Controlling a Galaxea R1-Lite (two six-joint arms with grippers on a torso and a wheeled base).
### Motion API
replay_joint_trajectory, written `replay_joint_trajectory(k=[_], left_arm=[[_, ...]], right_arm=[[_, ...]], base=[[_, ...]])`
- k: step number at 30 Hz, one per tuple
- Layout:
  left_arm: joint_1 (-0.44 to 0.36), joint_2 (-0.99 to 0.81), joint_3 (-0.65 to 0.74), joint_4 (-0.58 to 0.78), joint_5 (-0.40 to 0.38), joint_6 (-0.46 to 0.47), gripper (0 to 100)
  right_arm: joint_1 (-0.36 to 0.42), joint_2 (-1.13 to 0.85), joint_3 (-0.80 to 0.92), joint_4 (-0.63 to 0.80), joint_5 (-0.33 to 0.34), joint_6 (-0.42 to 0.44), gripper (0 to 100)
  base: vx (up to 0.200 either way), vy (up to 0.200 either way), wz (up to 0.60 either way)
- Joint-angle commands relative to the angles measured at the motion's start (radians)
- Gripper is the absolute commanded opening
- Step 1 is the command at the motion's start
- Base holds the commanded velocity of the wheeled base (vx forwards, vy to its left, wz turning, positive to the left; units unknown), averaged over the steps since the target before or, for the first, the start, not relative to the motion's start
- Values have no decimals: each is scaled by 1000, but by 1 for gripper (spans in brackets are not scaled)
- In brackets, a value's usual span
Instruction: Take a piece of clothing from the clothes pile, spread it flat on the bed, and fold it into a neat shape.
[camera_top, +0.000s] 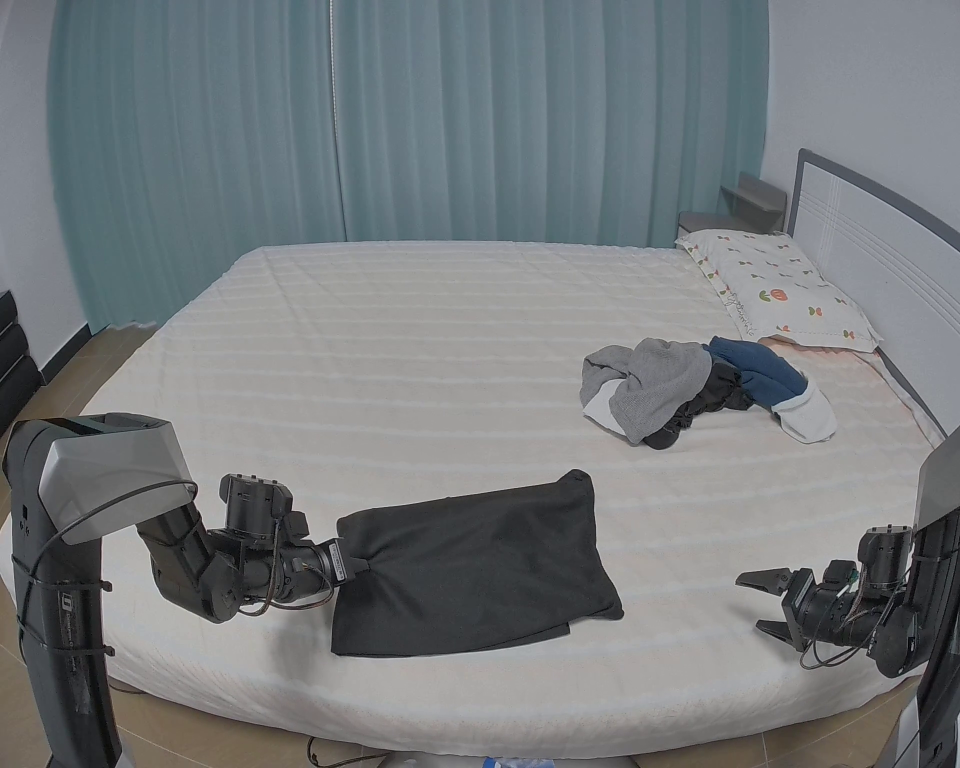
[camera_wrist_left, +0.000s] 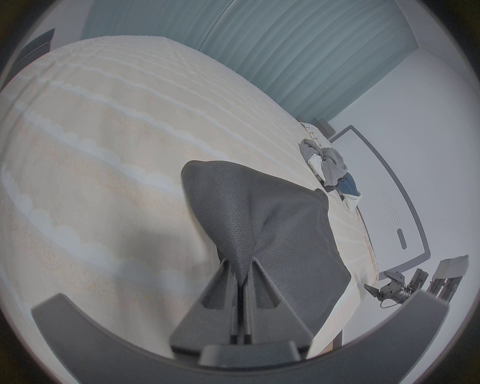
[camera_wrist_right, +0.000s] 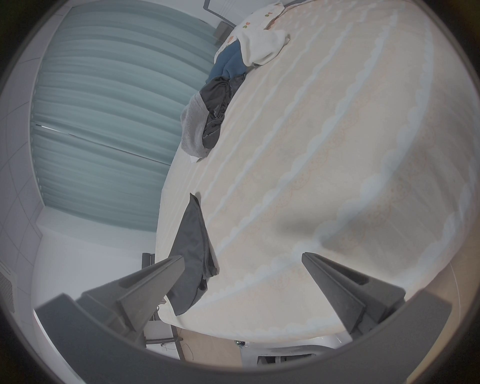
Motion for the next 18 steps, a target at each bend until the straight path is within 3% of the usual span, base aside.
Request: replay_joint_trajectory(k=[1, 18], left_arm=[[1, 0, 5, -2, 0, -2, 0], [15, -12, 4, 7, 1, -5, 0]], right_arm=[[0, 21, 18, -11, 2, 0, 100], [2, 37, 18, -11, 22, 0, 100]], base=[[0, 200, 0], [0, 200, 0]])
